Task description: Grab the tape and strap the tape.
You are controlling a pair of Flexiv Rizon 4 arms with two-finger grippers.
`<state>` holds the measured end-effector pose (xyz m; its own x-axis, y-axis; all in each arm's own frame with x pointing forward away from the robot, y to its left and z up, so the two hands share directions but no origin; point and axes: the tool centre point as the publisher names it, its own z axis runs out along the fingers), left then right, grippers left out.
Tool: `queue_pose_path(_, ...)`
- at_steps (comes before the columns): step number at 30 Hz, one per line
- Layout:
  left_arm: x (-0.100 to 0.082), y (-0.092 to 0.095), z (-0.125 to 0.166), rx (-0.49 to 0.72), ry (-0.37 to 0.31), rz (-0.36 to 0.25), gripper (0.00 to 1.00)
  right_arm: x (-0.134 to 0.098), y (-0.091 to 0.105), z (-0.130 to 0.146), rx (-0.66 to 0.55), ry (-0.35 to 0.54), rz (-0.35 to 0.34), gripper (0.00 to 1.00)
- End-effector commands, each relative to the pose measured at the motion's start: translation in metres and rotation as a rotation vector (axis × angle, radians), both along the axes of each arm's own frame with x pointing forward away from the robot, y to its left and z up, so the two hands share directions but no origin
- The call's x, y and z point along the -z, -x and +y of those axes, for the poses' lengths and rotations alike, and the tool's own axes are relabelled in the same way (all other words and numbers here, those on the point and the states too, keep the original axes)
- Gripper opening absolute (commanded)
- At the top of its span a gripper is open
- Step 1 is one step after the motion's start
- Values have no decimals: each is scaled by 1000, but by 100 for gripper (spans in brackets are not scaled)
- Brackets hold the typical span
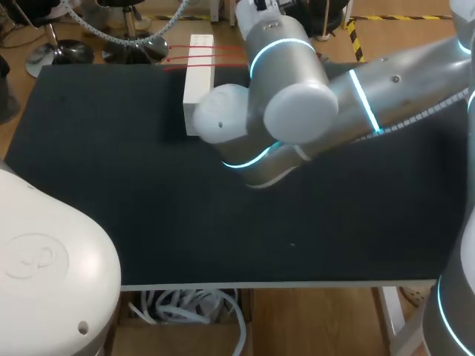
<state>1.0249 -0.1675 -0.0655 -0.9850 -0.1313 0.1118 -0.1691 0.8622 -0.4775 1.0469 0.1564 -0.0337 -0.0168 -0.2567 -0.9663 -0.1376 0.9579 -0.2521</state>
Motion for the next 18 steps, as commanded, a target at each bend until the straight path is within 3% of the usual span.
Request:
queue_pose_path(1,-1,0,0,0,-4,1,0,-1,0,-5,-26,9,8,0)
queue_pose_path(18,-1,0,0,0,-4,1,0,-1,5,3,-8,26,16,0)
